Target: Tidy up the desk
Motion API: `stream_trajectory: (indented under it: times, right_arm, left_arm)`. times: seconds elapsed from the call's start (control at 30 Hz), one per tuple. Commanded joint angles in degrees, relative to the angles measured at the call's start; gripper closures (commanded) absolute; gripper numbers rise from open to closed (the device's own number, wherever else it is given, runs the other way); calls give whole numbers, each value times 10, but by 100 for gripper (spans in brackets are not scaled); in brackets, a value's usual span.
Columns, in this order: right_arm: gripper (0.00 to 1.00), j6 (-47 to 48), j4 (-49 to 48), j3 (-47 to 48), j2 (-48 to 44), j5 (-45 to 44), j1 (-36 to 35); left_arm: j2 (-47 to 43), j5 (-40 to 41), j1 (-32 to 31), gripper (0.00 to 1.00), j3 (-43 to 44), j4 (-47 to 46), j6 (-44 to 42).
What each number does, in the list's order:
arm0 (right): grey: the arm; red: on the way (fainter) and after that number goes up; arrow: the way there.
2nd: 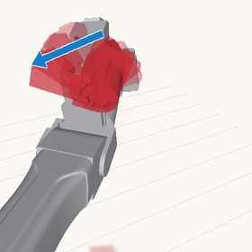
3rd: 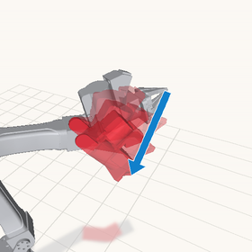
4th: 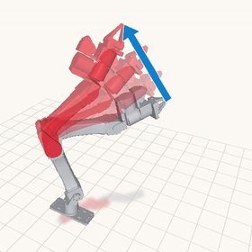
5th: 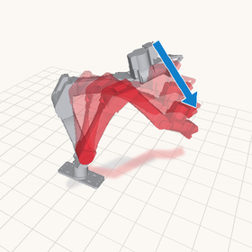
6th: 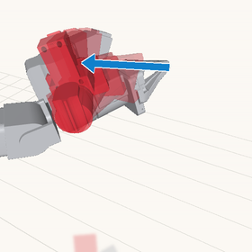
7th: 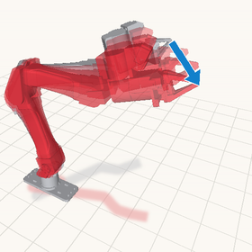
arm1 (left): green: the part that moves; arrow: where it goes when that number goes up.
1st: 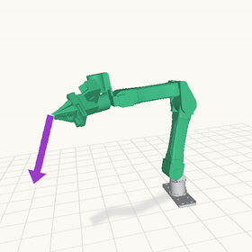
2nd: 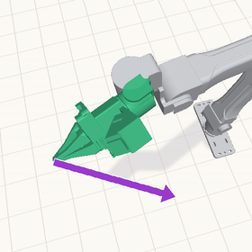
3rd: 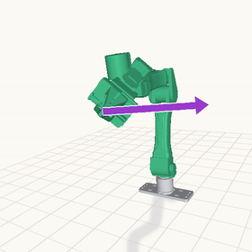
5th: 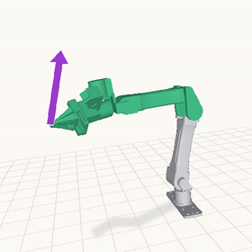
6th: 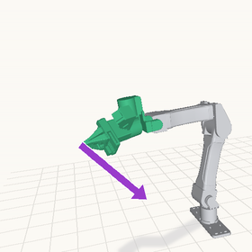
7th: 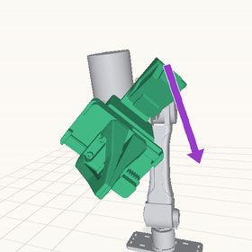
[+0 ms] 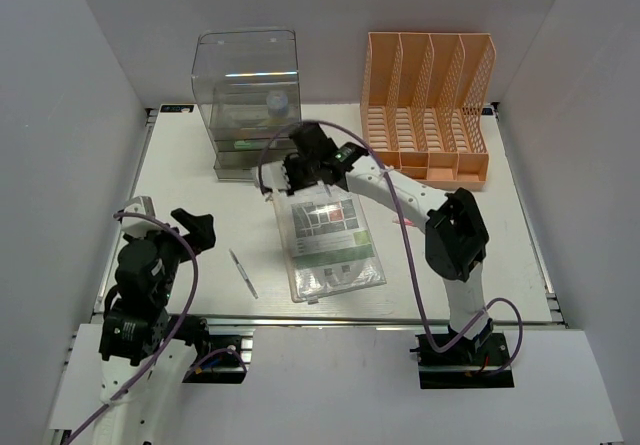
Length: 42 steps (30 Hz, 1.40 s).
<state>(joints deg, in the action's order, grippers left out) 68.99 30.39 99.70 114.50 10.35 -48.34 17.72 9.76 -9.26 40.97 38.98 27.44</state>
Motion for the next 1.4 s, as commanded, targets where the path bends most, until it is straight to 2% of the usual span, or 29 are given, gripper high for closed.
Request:
stream_trajectory:
  times: [0.0, 0.07, 0.17, 0.23, 0.27, 0.33, 0.47, 0.77, 0.8, 0.83, 0.9, 1.0, 1.07, 1.17, 1.27, 1.37]
  right_arm:
    - [100, -82, -88, 80, 48, -58, 3]
    - [100, -90, -63, 168, 86, -74, 3]
    - [100, -101, -79, 232, 157, -101, -1]
    - [100, -106, -126, 231, 179, -138, -1]
    - [100, -110, -190, 220, 181, -147, -1]
    - [100, -113, -229, 208, 193, -159, -1]
    - [100, -134, -224, 255, 232, -167, 0]
    - [100, -115, -277, 241, 278, -189, 1]
    - [92, -114, -277, 244, 279, -189, 3]
    - [78, -115, -275, 246, 277, -186, 2]
    - [65, -120, -263, 248, 271, -171, 3]
    - [55, -138, -230, 242, 253, -148, 2]
    - [54, -148, -214, 233, 236, -133, 3]
    - [60, -174, -201, 206, 196, -117, 3]
    - [98, -220, -195, 169, 130, -88, 3]
    - [100, -333, -191, 109, 56, -101, 13]
  left_arm:
    - [-26, 0, -2, 2, -1, -10, -2]
    - [-31, -2, -2, 2, -5, -12, -2]
    - [-28, -5, -2, 2, -5, -12, -3]
    - [-26, -9, -2, 2, -5, -13, -4]
    - [-26, -10, -2, 2, -6, -13, -5]
    - [-27, -11, -2, 2, -5, -14, -6]
    - [-27, -22, -2, 2, -9, -20, -10]
    - [1, -44, -2, 2, -19, -32, -15]
    - [5, -49, -2, 2, -21, -32, -14]
    - [10, -51, -2, 2, -24, -32, -12]
    - [46, -52, -2, 3, -15, -16, 0]
    - [132, -66, -2, 6, 1, 20, 42]
    - [169, -74, -2, 8, 14, 60, 87]
    - [195, -61, -2, 9, 14, 88, 146]
    - [214, -33, -2, 17, 7, 116, 198]
    - [276, -68, -2, 24, -8, 128, 216]
